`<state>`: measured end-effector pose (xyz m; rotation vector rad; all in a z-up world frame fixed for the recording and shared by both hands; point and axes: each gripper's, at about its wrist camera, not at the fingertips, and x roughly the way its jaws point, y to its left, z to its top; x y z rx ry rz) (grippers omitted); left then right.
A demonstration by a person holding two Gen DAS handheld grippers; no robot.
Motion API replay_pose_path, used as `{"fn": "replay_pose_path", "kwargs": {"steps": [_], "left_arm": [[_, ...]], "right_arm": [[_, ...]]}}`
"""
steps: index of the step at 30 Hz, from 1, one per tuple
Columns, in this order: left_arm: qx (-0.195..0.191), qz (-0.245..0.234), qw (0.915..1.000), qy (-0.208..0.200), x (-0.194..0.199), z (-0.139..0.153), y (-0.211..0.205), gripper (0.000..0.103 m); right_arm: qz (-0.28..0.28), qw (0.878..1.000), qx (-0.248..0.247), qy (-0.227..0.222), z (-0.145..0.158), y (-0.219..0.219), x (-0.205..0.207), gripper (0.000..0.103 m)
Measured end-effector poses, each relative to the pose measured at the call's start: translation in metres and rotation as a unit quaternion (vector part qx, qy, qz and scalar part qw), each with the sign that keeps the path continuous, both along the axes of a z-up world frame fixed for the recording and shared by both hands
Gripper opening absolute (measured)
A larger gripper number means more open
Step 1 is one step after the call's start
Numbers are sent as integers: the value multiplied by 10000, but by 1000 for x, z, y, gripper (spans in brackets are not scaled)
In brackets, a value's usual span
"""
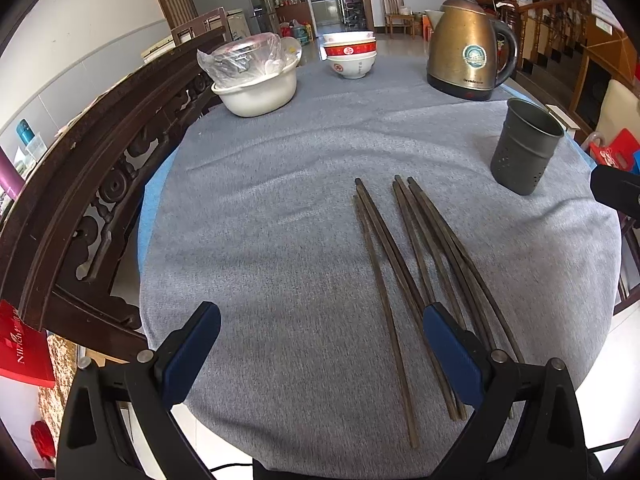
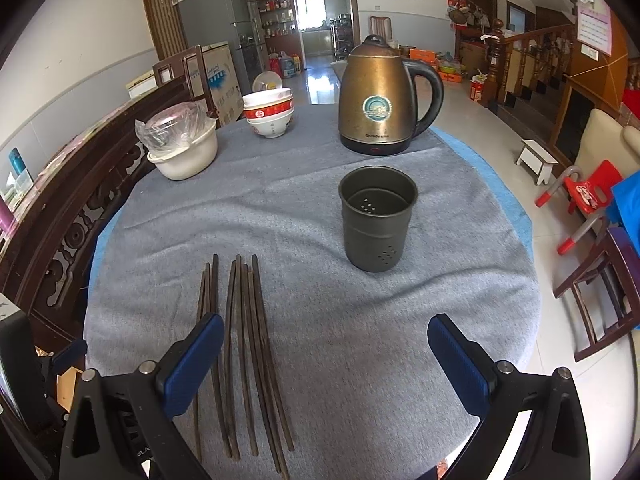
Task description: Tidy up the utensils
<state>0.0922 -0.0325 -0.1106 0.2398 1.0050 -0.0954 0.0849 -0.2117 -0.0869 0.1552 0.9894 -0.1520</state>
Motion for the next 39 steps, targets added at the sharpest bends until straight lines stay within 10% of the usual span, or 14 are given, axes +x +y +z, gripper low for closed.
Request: {"fn": "replay_pose_path", "kwargs": {"steps": [13,24,39], "left_arm": [[-77,83,9997,230,31,-17,8,101],[-784,187,9934,819,93,-43,34,101],[-1239,-133,9798,1566,149,-80,6,75]], "right_arm": [[80,9987,401,299,-23,5,40,102],[491,9775,1698,1155,-109,2,107,43],[773,9712,1605,1585,-148,19,157,30]]}}
